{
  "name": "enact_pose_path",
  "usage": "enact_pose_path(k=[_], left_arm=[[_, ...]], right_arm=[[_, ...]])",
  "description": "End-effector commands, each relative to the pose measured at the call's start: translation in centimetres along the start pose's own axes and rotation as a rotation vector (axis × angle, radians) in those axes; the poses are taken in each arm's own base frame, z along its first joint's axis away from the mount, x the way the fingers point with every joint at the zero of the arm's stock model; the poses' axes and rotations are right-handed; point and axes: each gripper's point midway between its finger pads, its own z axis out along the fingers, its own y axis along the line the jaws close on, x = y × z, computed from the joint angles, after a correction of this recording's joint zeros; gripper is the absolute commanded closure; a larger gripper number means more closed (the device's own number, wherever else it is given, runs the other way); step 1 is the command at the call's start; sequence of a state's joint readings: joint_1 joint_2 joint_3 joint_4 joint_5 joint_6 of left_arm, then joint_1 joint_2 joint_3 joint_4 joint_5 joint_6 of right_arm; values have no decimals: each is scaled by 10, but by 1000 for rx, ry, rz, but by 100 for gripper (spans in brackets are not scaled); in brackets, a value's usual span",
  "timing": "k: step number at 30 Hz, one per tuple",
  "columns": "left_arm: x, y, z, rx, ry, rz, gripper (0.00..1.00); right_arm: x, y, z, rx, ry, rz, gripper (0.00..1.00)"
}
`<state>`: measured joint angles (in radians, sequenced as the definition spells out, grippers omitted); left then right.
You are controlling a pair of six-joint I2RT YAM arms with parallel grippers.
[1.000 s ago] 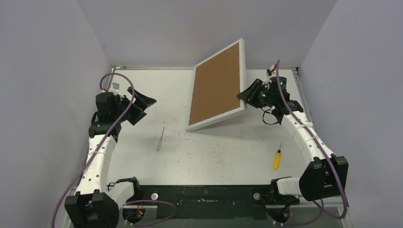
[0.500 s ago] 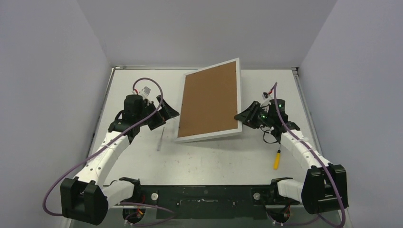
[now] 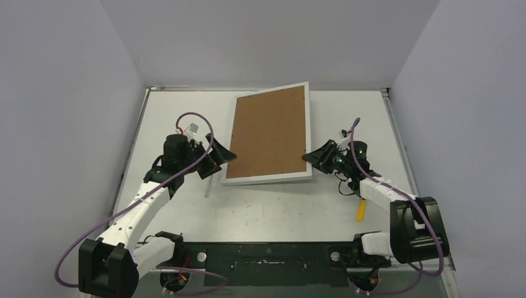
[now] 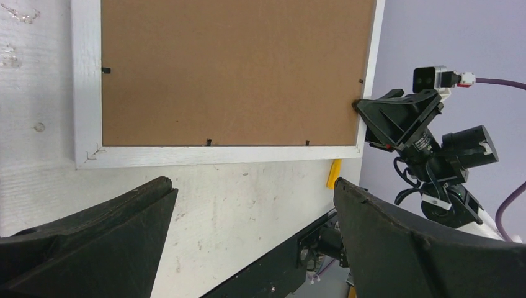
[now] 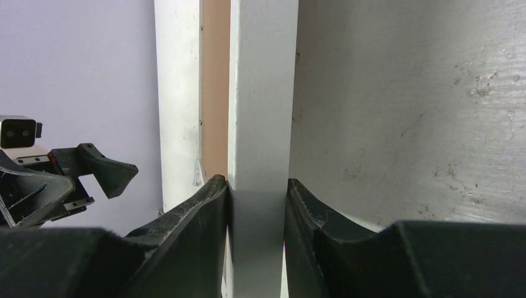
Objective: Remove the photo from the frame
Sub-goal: Turn over the photo frame at the center of the board.
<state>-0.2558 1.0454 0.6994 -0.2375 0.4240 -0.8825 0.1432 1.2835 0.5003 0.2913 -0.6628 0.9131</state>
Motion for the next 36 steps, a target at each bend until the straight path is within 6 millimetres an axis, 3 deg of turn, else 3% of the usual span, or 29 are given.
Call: enact_pose_path(k=[1,9,15,30,36], left_arm=[[-15,-18,-8,34,-36,52,0],[-37,-2,-16,-16,-75,47,0],[-31,7,-12,-16,-63,31,0],[-33,14,-14,-46,-70,55,0],[-34,19,-17,-72,-81,67,2]], right_arm=[[-21,22,2,-149,-91,-127,81],[-14,-6,1,-159,-82,-34,76],[-1,-25,5,-201,-55,62,76],[1,-56,21,-264,-55,150,69],[-7,-65,11,-282,-98,189,44]])
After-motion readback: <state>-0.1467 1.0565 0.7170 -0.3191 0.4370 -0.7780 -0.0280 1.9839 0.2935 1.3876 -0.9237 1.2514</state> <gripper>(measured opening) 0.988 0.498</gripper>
